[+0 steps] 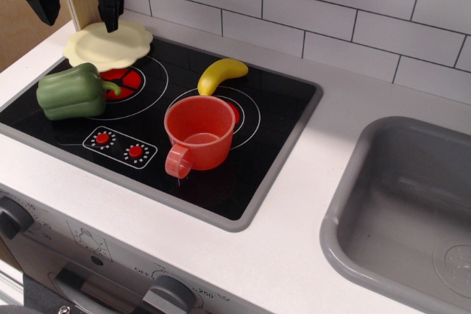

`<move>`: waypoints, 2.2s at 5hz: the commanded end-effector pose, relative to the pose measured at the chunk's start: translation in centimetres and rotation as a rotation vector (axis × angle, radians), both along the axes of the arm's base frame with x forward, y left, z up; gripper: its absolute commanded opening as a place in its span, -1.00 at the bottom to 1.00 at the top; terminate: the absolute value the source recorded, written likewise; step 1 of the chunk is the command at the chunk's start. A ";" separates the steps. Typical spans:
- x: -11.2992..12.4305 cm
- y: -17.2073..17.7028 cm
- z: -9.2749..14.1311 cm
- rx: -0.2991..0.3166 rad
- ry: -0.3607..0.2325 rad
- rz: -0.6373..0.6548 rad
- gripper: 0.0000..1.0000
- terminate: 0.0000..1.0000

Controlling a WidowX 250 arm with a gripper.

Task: Put cup on plate

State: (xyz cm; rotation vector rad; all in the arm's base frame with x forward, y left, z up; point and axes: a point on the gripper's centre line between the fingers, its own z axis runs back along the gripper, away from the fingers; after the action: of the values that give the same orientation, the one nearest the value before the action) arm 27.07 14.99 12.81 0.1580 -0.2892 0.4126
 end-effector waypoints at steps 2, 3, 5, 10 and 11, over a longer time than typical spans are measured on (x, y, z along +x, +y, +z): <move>0.5 -0.9 -0.1 -0.033 -0.025 -0.132 1.00 -1.00; -1.9 -2.5 1.2 -0.056 -0.067 -0.216 1.00 -1.00; -6.6 -5.4 1.7 -0.110 0.036 -0.362 1.00 -1.00; -8.4 -13.3 -4.0 -0.180 0.051 -0.446 1.00 -1.00; -7.2 -13.6 -4.3 -0.127 0.043 -0.406 1.00 -1.00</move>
State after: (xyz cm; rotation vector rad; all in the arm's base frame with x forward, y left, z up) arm 19.20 1.10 7.31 -0.0202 -0.2064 0.0306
